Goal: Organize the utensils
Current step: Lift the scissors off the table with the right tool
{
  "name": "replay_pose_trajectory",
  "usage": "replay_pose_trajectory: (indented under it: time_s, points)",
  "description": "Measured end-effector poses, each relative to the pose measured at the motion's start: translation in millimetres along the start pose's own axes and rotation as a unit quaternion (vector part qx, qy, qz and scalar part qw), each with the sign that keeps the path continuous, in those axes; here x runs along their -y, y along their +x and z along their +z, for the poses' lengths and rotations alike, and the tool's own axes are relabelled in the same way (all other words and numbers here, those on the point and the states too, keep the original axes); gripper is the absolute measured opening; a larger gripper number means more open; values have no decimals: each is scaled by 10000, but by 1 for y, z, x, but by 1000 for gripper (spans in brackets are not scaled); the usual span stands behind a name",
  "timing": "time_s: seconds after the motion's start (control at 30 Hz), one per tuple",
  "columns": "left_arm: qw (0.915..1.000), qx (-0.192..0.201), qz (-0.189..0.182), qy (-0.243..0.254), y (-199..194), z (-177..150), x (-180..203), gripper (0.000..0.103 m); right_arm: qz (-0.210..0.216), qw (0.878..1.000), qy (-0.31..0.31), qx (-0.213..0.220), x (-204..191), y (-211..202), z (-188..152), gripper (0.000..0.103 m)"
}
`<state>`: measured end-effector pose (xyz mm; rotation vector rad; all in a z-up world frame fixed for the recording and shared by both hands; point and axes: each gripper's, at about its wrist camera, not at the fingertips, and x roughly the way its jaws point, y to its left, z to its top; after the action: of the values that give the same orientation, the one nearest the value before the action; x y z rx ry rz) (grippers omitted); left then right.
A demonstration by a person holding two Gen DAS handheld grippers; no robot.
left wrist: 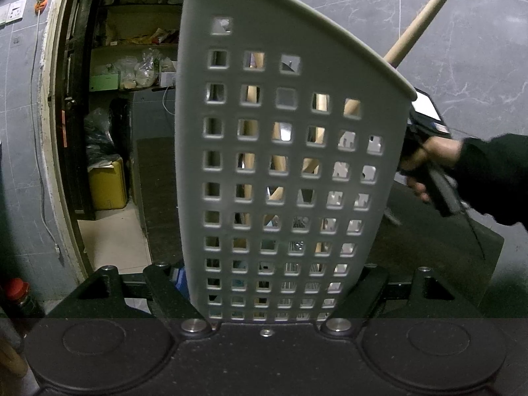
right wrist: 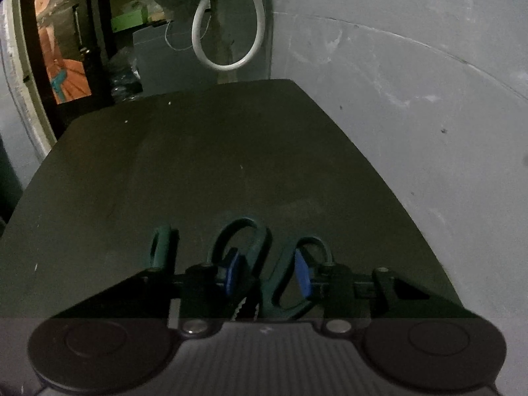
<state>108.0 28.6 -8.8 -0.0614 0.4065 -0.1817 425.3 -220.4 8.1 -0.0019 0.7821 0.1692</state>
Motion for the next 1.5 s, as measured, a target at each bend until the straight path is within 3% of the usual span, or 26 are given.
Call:
replay_pose_trajectory:
  time_s: [0.3,0.43,0.5,0.57,0.67,0.7,0.73,0.87,1.27,1.4,1.5]
  points:
    - [10000,-3,33,4,0,0,-1,80,575,9925,-1044,-270,12,-58,-46,35]
    - [10000,-11,81,20,0,-1,2,80,488,9833,-1721,-337,-7,-80,-60,37]
    - [10000,-14,95,20,0,-1,3,80,465,9811,-1851,-314,-14,-82,-60,43]
    - [9999,-14,98,19,0,-1,3,81,498,9821,-1794,-284,-15,-77,-55,51]
    - [10000,-13,96,19,0,-1,3,81,750,9871,-1389,-259,-6,-65,-47,49]
    - [10000,-13,91,17,0,-1,3,81,866,9887,-1192,-273,-1,-58,-45,46]
    - [10000,-12,86,14,0,-1,3,81,924,9896,-1079,-222,3,-57,-44,36]
    - [10000,2,74,-3,-2,-2,4,81,899,9902,-1067,-21,9,-53,-48,33]
    - [9999,-26,147,36,0,-1,6,81,1511,9781,-387,1375,44,-99,-52,33]
    - [9999,-29,162,43,0,-1,7,81,1750,9627,-212,2054,50,-118,-50,33]
    - [9999,-34,158,40,0,0,7,81,1885,9445,-120,2689,51,-135,-52,33]
